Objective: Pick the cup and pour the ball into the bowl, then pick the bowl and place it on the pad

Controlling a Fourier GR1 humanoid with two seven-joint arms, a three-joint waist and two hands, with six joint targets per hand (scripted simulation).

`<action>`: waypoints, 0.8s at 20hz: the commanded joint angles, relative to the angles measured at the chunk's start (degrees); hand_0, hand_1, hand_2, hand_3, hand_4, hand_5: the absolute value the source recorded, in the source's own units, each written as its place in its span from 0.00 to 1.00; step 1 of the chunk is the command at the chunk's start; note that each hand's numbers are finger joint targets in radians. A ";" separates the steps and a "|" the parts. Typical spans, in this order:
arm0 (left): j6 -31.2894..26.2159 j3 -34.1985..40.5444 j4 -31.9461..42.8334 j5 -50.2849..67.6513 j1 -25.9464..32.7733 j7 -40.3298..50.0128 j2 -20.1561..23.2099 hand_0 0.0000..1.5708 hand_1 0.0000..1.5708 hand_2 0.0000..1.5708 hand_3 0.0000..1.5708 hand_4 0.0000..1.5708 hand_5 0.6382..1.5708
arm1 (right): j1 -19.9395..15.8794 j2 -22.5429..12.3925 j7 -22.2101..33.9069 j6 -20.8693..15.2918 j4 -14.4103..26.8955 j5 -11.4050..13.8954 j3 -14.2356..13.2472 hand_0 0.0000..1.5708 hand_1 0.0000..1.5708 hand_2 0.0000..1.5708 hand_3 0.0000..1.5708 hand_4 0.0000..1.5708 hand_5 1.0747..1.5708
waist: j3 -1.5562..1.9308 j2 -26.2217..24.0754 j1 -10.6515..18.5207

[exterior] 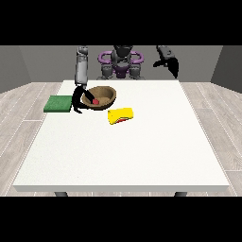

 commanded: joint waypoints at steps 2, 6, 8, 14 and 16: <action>-1.43 2.43 5.14 2.52 3.13 0.84 0.31 0.00 0.00 0.00 0.00 0.61 0.84 | 0.04 -1.36 16.68 -3.60 2.49 4.89 4.56 1.00 1.00 1.00 0.67 0.55 0.99 | 1.98 -6.97 -2.57; -3.44 6.82 11.57 4.49 6.05 -2.52 3.41 0.00 0.00 0.00 0.00 0.63 0.84 | -5.76 0.80 30.91 -4.14 -0.22 7.77 9.19 1.00 1.00 1.00 0.62 0.52 0.99 | 2.08 -13.52 -7.79; -1.02 9.23 15.23 4.40 5.36 -1.44 3.78 0.00 0.00 0.00 0.00 0.64 0.83 | -10.10 -0.25 36.55 -1.17 -2.62 8.79 11.19 1.00 1.00 1.00 0.57 0.51 0.99 | 2.04 -16.51 -12.54; 0.46 8.23 12.65 2.81 11.22 -5.91 2.31 0.00 0.00 0.00 0.00 0.64 0.83 | -4.90 -2.59 37.93 4.63 -7.07 5.77 8.90 1.00 1.00 1.00 0.49 0.51 1.00 | 2.25 -15.58 -13.64; -3.70 10.84 13.50 5.56 10.62 -3.74 5.88 0.00 0.00 0.00 0.00 0.64 0.84 | -5.31 -4.84 42.02 7.12 -9.46 6.81 9.94 1.00 1.00 1.00 0.49 0.51 1.00 | 2.24 -16.48 -14.33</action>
